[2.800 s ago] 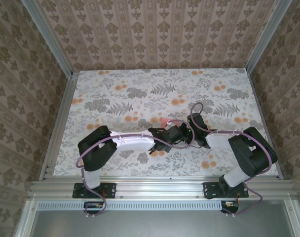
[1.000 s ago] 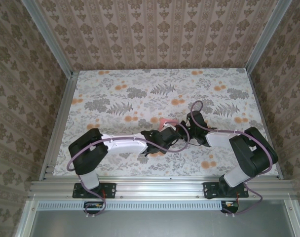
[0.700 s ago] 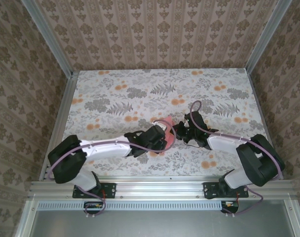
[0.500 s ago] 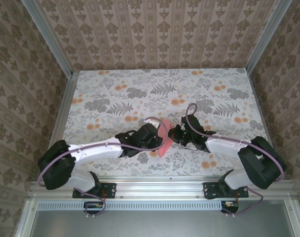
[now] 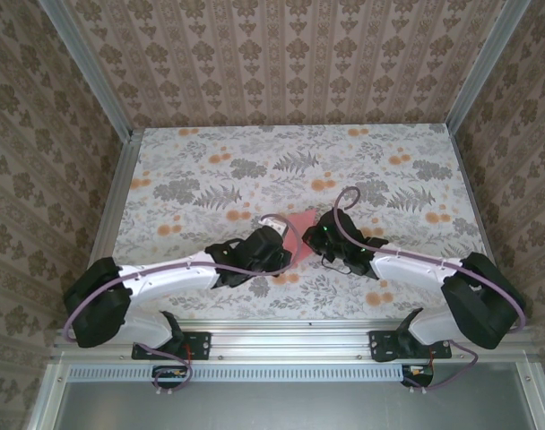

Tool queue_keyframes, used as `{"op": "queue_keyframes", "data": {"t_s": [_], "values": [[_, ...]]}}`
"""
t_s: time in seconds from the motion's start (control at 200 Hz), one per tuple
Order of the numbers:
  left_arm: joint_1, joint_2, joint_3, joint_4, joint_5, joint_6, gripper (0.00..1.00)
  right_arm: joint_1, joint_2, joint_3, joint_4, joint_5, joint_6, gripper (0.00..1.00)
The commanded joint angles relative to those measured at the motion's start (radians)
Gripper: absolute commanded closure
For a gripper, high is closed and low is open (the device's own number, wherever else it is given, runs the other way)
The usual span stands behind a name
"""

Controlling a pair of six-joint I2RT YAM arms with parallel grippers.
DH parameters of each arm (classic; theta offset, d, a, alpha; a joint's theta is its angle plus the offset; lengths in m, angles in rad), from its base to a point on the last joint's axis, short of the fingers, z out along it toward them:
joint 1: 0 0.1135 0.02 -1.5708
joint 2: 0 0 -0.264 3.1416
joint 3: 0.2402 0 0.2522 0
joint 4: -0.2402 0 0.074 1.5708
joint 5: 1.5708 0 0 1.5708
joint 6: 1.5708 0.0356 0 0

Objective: Fold a paper plane with a square sheet of paper (pick it up from the middle)
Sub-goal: Fourth fold the wing at the center of the table.

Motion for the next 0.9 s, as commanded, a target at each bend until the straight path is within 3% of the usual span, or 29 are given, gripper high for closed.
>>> {"op": "queue_keyframes", "data": {"t_s": [0.0, 0.225, 0.505, 0.9], "values": [[-0.027, 0.059, 0.043, -0.012, -0.005, 0.044, 0.51, 0.006, -0.008, -0.013, -0.03, 0.071, 0.057, 0.97], [-0.086, 0.222, 0.183, -0.099, -0.092, 0.094, 0.55, -0.004, 0.063, 0.009, 0.017, -0.001, 0.053, 0.96], [-0.087, 0.247, 0.175, -0.1, -0.172, 0.101, 0.57, -0.03, 0.109, 0.022, 0.061, -0.086, 0.033, 0.95], [-0.096, 0.257, 0.132, 0.0, -0.079, 0.165, 0.54, -0.076, 0.129, 0.032, 0.09, -0.167, 0.032, 0.93]]}}
